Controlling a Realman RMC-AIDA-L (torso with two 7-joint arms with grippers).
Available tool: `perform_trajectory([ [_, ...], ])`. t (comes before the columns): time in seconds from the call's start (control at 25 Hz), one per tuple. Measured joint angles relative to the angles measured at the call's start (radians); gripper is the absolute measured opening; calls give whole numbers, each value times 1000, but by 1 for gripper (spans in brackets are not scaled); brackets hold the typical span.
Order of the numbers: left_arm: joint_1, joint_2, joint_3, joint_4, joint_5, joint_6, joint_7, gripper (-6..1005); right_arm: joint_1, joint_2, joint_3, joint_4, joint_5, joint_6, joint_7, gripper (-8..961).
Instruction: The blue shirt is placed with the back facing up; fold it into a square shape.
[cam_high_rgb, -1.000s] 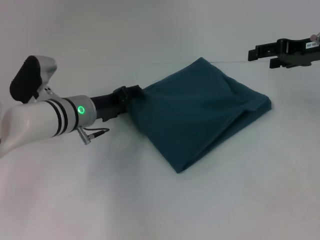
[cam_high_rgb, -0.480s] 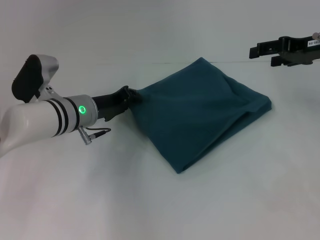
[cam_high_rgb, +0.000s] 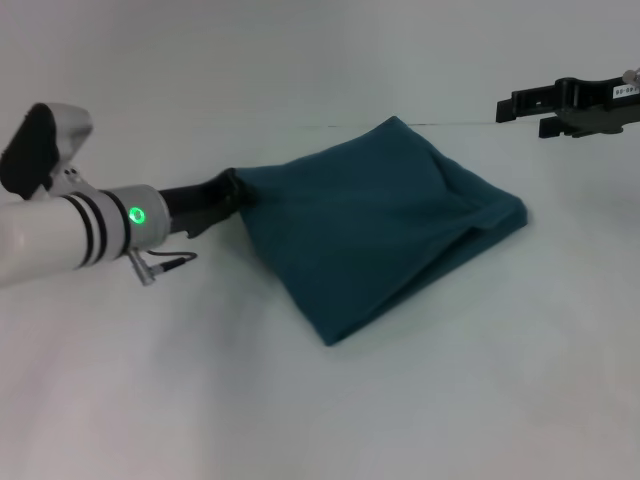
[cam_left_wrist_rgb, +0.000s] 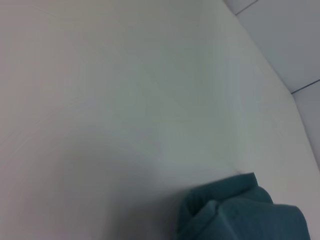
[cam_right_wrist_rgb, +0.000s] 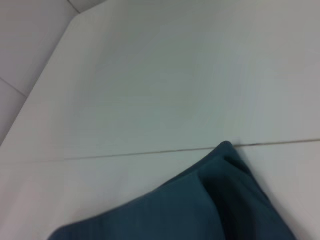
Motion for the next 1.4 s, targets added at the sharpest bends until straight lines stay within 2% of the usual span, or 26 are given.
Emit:
perform_trajectory([
  [0.12,-18,21,0,0,38,-5,0,55,-1,4,-3,0,0,-5,-2,852],
  [0.32,-71,37,0,2,133,-48,18,56,5,11,-27,1,0,-13,-4,852],
  [0.56,-90,40,0,30,154,-67,161,56,11,20,-70,1,-3,-18,-5,852],
  [0.8,-92,50,0,54,179,-70,179,76,9,24,-73,2,-3,-18,-8,852],
  [1.04,-89,49,-4,64,192,-68,183,138,11,48,-75,3,-6,-6,-23,851],
  [1.16,-44,40,-45,115,174,-48,148,170,7,71,-77,5,-4,23,-36,851],
  [1.28,44,10,-97,240,122,19,94,201,5,97,-78,6,-6,50,-54,851],
  [1.4,108,0,-107,331,78,117,16,313,4,111,-88,10,-11,82,-58,851],
])
